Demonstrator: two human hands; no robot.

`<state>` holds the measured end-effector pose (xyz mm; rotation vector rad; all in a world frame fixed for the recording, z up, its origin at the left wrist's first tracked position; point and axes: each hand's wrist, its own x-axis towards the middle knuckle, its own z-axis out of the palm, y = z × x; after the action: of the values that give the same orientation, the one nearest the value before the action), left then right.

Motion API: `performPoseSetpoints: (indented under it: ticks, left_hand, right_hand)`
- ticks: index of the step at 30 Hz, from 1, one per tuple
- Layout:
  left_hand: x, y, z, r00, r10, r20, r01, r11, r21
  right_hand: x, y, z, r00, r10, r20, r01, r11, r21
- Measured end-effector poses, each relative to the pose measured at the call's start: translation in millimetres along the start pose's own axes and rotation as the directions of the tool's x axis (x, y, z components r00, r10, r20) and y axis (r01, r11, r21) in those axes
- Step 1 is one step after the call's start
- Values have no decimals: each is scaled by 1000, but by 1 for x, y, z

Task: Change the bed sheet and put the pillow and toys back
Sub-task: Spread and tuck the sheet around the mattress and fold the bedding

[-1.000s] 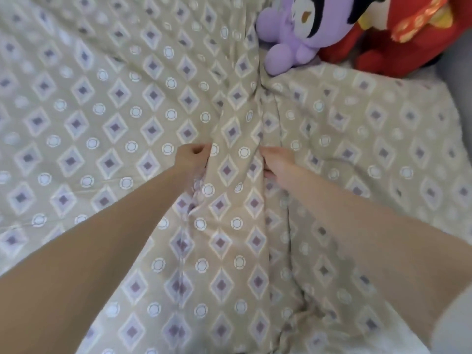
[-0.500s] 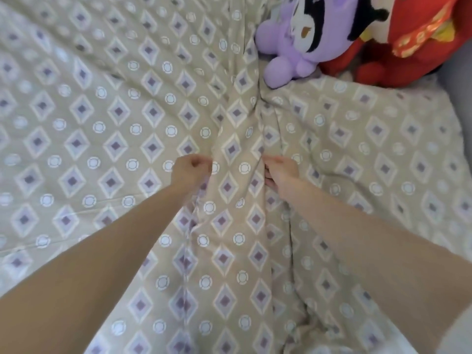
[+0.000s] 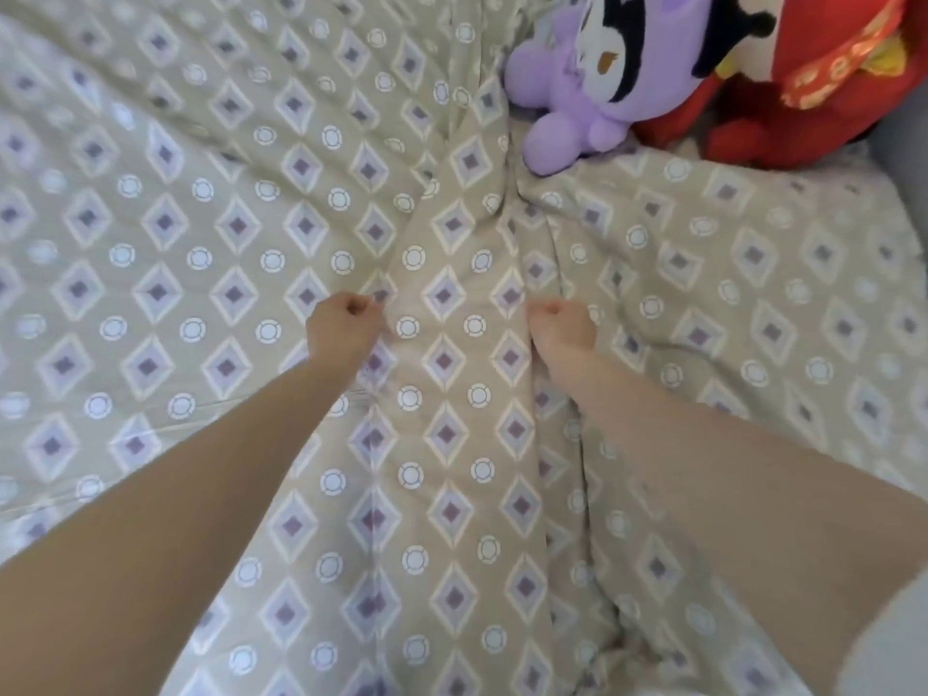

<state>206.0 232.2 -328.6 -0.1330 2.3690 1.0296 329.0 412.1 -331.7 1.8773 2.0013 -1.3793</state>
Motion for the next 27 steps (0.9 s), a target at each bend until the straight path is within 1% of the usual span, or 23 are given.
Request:
performPoseSetpoints:
  ticks: [2,4,5,7,10,13,16,17,18,19,20,22,23,24,25,27]
  left_hand:
    - [9,13,-3,987,-106,117,115,991,-70]
    - [18,32,-4,956,-207,210,243,956,-164]
    - [23,40,-3,946,-224,232,269,946,-183]
    - [31,53,0,939,-221,265,279,937,-209]
    - [43,68,7,921,-210,328,299,922,-248]
    - [47,78,5,877,-224,424,328,925,-191]
    - [48,86,-3,793,-219,568,395,895,-207]
    - [48,88,-6,773,-208,599,400,893,-205]
    - [49,91,-7,775,-202,599,383,904,-191]
    - [50,92,-8,803,-198,563,350,920,-175]
    - [52,92,-7,854,-190,485,309,934,-179]
    - [57,86,-3,956,-161,246,224,941,-255]
    - [61,81,-1,984,-132,122,163,942,-293]
    - [64,76,1,995,-94,32,100,952,-289]
    - [66,72,4,998,-65,-20,57,963,-263]
    - [70,67,9,996,-60,-65,43,971,-237]
  right_hand:
    - [6,-8,-1,999,-4,49,4,1000,-5]
    - [11,-22,0,996,15,90,-22,997,77]
    - [14,-31,0,994,28,107,-40,992,116]
    - [21,-49,2,988,52,143,-75,984,161]
    - [33,-70,5,976,47,214,-93,973,212]
    - [41,-80,6,968,80,237,-144,952,270]
    - [47,-85,6,968,10,252,-61,979,194]
    - [47,-86,6,973,-1,232,-43,981,187]
    - [47,-86,5,981,-7,194,-32,980,197]
    - [49,-85,6,990,-5,141,-27,974,224]
    - [50,-84,6,996,2,87,-25,967,254]
    - [51,-82,6,1000,0,30,-8,957,289]
    - [53,-81,8,1000,-7,8,4,958,287]
    - [55,-79,9,1000,-17,-16,21,959,283]
    - [55,-78,12,999,-18,-41,29,960,278]
    - [56,-76,18,996,-3,-88,27,961,275]
